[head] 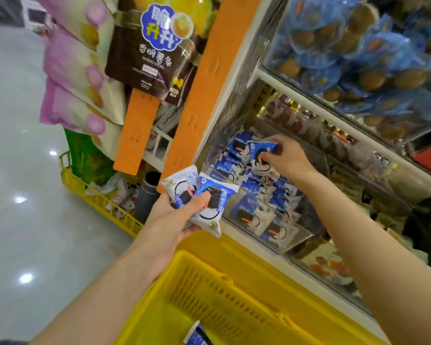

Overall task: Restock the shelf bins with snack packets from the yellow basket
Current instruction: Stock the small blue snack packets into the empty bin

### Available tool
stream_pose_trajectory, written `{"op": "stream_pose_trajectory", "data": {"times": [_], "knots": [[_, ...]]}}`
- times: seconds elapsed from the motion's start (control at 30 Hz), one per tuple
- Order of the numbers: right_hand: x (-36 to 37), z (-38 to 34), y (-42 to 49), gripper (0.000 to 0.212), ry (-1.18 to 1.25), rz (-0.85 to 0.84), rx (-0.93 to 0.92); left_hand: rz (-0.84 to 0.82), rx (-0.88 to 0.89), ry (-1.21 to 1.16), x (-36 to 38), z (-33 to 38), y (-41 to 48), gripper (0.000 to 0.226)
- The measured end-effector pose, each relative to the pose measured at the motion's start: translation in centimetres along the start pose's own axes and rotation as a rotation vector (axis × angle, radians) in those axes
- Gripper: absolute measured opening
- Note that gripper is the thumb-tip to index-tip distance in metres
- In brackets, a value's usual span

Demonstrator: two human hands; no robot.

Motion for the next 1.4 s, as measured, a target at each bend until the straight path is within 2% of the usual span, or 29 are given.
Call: {"op": "stream_pose_trajectory", "data": {"times": [0.1, 0.23, 0.3, 0.47, 0.53, 0.6, 0.67, 0.73, 0.8, 0.93, 1.03, 1.1, 1.2, 1.4], "knots": [[2.6, -0.2, 2.3, 0.048, -0.097, -0.063, -0.077, 0.021, -0.013, -0.034, -0.3, 0.5, 0.6, 0.078], [5.4, 0.0, 4.7, 0.029, -0.228, -0.157, -0.071, 0.056, -0.011, -0.071, -0.6, 1.1, 1.1, 0.09], [6.3, 0.4, 5.3, 0.023, -0.22, -0.142, -0.109, 0.046, -0.004, -0.073, -0.7, 1.2, 1.2, 0.093], [6.9, 0.9, 4.6, 0.029, -0.199, -0.019, -0.162, 0.037, 0.012, -0.1, -0.7, 1.6, 1.3, 0.087], [6.5, -0.2, 2.5, 0.022, -0.08, 0.106, -0.226, 0.053, 0.007, -0.12, -0.7, 1.6, 1.3, 0.082], [6.2, -1.6, -0.8, 0.02, 0.123, 0.122, -0.214, 0.082, 0.0, -0.132, -0.6, 1.6, 1.3, 0.081], [6.1, -2.9, -4.6, 0.038, 0.266, 0.01, -0.141, 0.112, 0.002, -0.133, -0.4, 1.6, 1.2, 0.082], [6.1, -4.1, -8.2, 0.047, 0.336, -0.174, -0.049, 0.125, 0.014, -0.121, -0.2, 1.5, 1.0, 0.082], [6.3, -4.7, -10.3, 0.039, 0.406, -0.306, 0.015, 0.128, 0.011, -0.097, 0.1, 1.4, 0.7, 0.084], [5.4, -4.9, -10.5, 0.015, 0.6, -0.331, 0.16, 0.118, -0.01, -0.126, 0.5, 1.6, 0.3, 0.078], [3.6, -4.6, -8.5, 0.027, 0.701, -0.27, 0.243, 0.143, -0.04, -0.203, 0.5, 2.1, 0.2, 0.051], [2.7, -3.7, -6.0, 0.045, 0.661, -0.146, 0.265, 0.149, -0.06, -0.195, 0.5, 2.2, 0.2, 0.044], [2.4, -2.5, -2.4, 0.05, 0.418, 0.018, 0.222, 0.144, -0.06, -0.131, 0.5, 2.4, 0.2, 0.04], [5.3, 0.3, 1.9, 0.047, 0.12, -0.041, 0.09, 0.126, -0.042, 0.05, 0.8, 2.3, 0.4, 0.042]]}}
Point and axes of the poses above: each hand's wrist, its own y-axis towards the middle knuckle, its own x-axis out of the palm, z = x × y, the point moved 1 cm from there along y, towards the middle knuckle, and after that the axes turned 13 degrees about y, right-handed, at the moved point
